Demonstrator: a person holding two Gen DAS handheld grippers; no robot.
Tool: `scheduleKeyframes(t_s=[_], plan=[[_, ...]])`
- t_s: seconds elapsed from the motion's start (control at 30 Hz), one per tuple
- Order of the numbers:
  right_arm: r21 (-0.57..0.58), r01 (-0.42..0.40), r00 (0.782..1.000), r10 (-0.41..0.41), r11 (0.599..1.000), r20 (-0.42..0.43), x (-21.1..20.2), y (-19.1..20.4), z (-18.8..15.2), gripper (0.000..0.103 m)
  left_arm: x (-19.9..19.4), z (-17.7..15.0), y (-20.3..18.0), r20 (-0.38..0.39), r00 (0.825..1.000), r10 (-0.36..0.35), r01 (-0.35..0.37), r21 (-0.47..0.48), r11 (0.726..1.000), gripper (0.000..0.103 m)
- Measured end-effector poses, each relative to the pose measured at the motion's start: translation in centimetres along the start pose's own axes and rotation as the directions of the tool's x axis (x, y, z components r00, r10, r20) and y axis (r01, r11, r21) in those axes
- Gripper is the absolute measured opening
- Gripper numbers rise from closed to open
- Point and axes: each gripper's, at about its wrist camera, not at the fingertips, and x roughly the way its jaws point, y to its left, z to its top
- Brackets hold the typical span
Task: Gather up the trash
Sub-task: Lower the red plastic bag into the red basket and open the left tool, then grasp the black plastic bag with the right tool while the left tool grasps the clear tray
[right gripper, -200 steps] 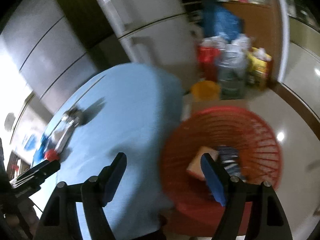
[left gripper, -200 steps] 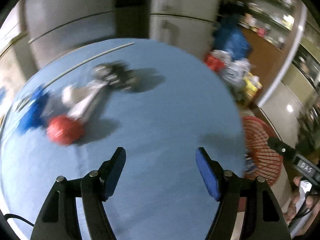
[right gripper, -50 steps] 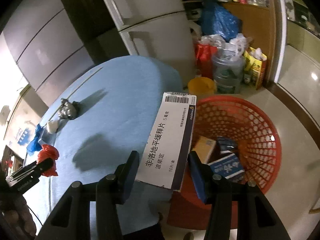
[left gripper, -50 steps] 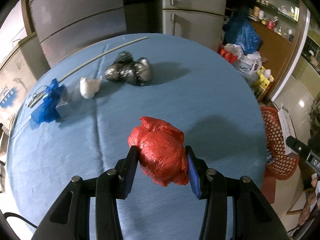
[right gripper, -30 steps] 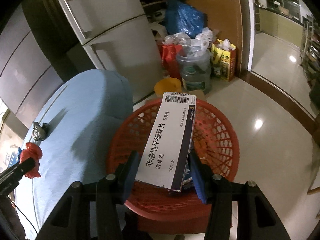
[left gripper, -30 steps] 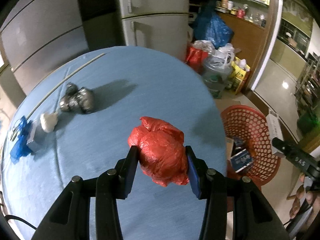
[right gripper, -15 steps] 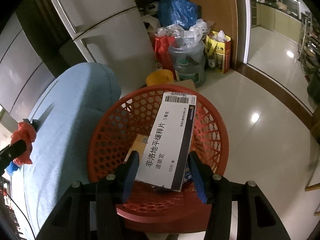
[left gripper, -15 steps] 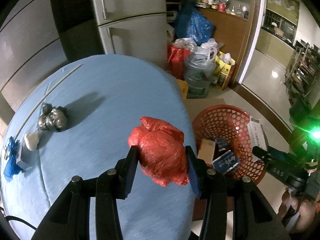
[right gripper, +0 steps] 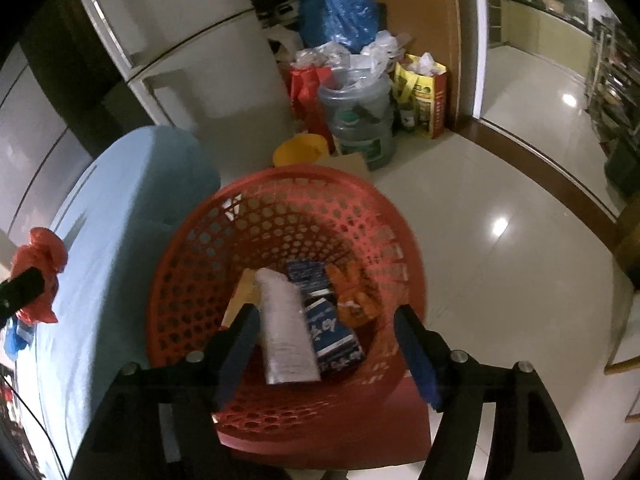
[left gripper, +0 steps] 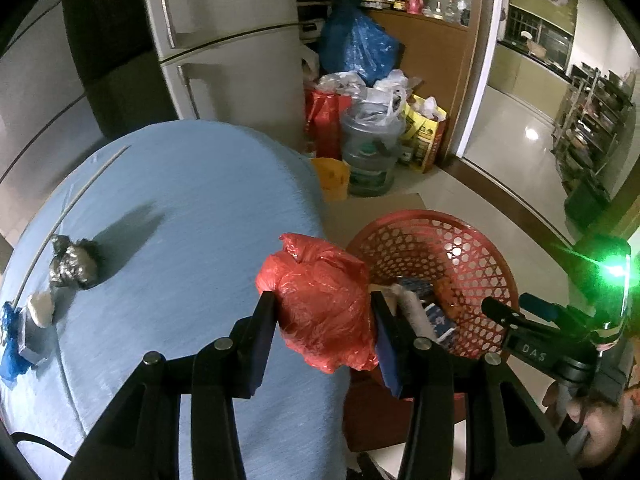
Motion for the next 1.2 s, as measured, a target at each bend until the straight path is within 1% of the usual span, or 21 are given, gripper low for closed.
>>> scheduleKeyframes(t_s=[0.17,0.33,0.47,0.53,0.57,0.6,0.63,0.67,0.7,0.9,1.1,1.2], plan=[[0.041,-0.009,1.0,0.008,0.999,0.012,-0.6,-1.1,-0.1,0.073,0.6,0.4,-1.7,-0.014,0.999,-0.038,0.039,0.031,0.999,0.048],[0.065,-0.021,0.999,0.019,0.998,0.034,-1.4,-2.0,0.1,0.073,1.7,1.0,-4.1,-0.045,0.994,-0.097,0.1,0.069,0.993,0.048],[0.094,-0.023,0.998,0.017,0.995,0.057,-2.3,-3.0,0.3,0.073,2.9,1.5,-5.8,-0.076,0.986,-0.147,0.153,0.079,0.985,0.048],[0.107,-0.018,0.998,0.011,0.994,0.063,-2.6,-3.4,0.5,0.073,3.7,1.9,-6.5,-0.097,0.98,-0.177,0.184,0.07,0.981,0.051],[0.113,-0.017,0.998,0.01,0.993,0.065,-2.7,-3.7,0.5,0.073,4.1,2.1,-6.7,-0.106,0.974,-0.199,0.206,0.061,0.977,0.053],[0.118,-0.016,0.998,0.008,0.993,0.068,-2.9,-3.9,0.6,0.073,4.4,2.2,-6.8,-0.114,0.971,-0.209,0.216,0.058,0.975,0.062],[0.121,-0.014,0.997,0.006,0.993,0.071,-2.9,-4.0,0.7,0.073,4.9,2.2,-7.0,-0.128,0.969,-0.213,0.221,0.056,0.974,0.073],[0.124,-0.01,0.997,0.001,0.992,0.073,-3.1,-4.2,0.7,0.073,5.1,2.3,-7.0,-0.136,0.969,-0.207,0.215,0.052,0.975,0.076],[0.126,-0.008,0.997,-0.001,0.992,0.075,-3.2,-4.4,0.7,0.073,5.2,2.3,-7.0,-0.134,0.97,-0.203,0.212,0.05,0.976,0.076],[0.142,-0.005,0.996,-0.007,0.99,0.086,-3.5,-4.6,0.9,0.073,4.6,2.1,-4.8,-0.122,0.974,-0.189,0.193,0.02,0.981,0.076],[0.097,-0.032,0.996,0.024,0.995,0.086,-3.5,-2.5,0.7,0.073,1.9,0.6,0.4,-0.074,0.983,-0.171,0.164,-0.089,0.982,0.076],[0.059,-0.055,0.995,0.05,0.997,0.081,-3.5,-0.6,0.6,0.073,0.5,-0.6,3.0,-0.055,0.989,-0.138,0.129,-0.139,0.982,0.076]])
